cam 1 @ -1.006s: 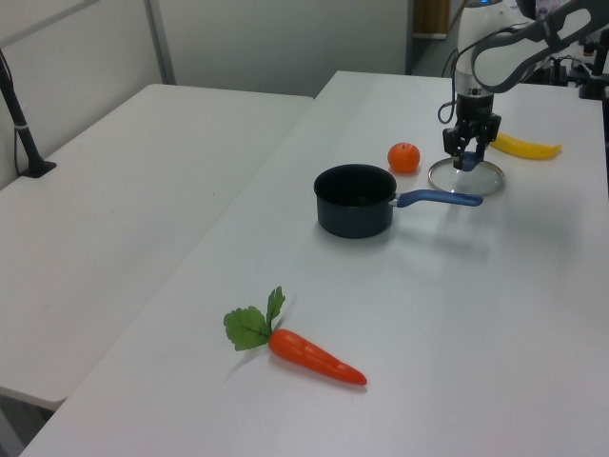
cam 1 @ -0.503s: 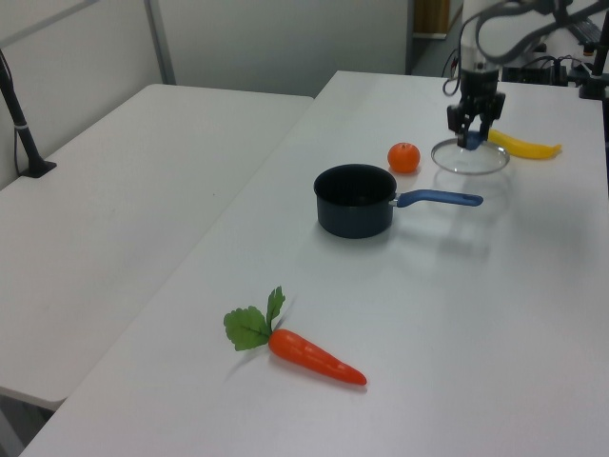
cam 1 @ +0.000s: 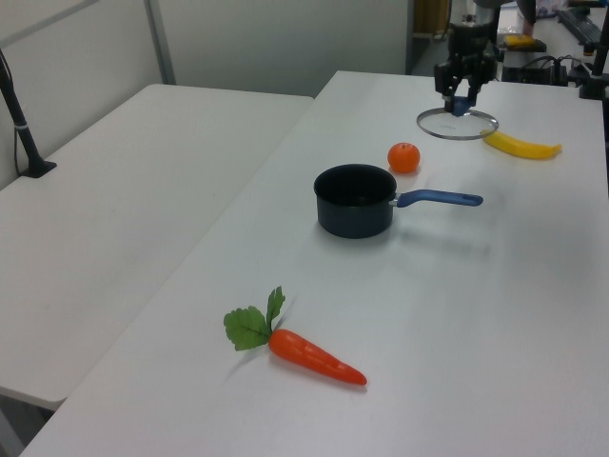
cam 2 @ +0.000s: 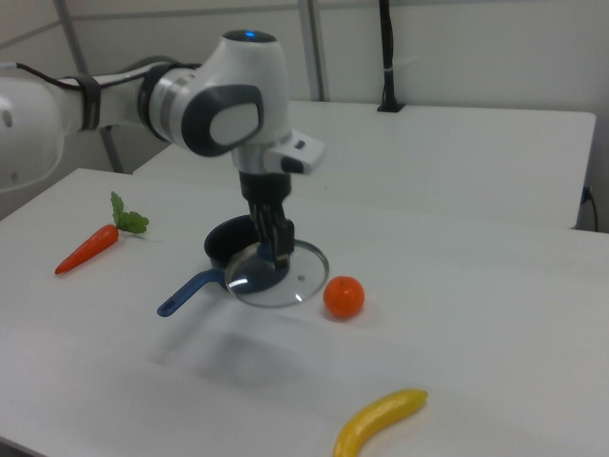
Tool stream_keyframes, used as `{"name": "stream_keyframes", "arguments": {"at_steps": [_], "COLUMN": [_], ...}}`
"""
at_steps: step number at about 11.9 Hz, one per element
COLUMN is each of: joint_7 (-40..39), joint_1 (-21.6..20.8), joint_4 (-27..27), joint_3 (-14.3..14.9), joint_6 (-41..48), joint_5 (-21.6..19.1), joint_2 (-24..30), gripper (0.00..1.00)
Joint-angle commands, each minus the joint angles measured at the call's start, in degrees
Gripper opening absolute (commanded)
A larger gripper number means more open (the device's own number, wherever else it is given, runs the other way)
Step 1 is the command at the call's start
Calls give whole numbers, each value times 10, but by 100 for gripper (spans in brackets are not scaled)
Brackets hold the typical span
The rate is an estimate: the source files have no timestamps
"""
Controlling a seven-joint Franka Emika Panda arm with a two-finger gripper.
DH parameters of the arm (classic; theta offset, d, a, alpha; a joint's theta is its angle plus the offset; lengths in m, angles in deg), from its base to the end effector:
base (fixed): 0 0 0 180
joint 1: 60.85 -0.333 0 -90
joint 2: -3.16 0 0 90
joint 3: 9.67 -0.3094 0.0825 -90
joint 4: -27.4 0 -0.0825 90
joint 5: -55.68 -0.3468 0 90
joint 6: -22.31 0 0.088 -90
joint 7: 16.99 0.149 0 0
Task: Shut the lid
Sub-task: 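Lift the glass lid and carry it over the black saucepan, then lower the glass lid onto the saucepan rim and settle it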
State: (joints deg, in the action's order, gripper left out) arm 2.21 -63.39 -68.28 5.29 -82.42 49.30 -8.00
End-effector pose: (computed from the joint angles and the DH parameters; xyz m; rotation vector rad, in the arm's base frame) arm 0.5697 -0.1028 0.4506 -2.9579 0.8792 0.0510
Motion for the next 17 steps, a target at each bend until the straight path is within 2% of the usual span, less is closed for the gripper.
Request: {"name": "stream_keyframes", "arguments": {"at_steps": [1,4,7,10,12,17], "joint_7": [79,152,199,232,263,293], "joint_1": [-64,-118,-139,-171,-170,-154], "joint_4": [99,131,150,164,201,207], "joint_3": [5,-1,-18,-11,-11,-14], "joint_6": [34,32,14,-38,-45,-71], "joint_5": [-9,0,1,3,1,-6], "joint_2": [-63,-93,-113,-151,-187,-193], "gripper": [34,34,36,36,36,36]}}
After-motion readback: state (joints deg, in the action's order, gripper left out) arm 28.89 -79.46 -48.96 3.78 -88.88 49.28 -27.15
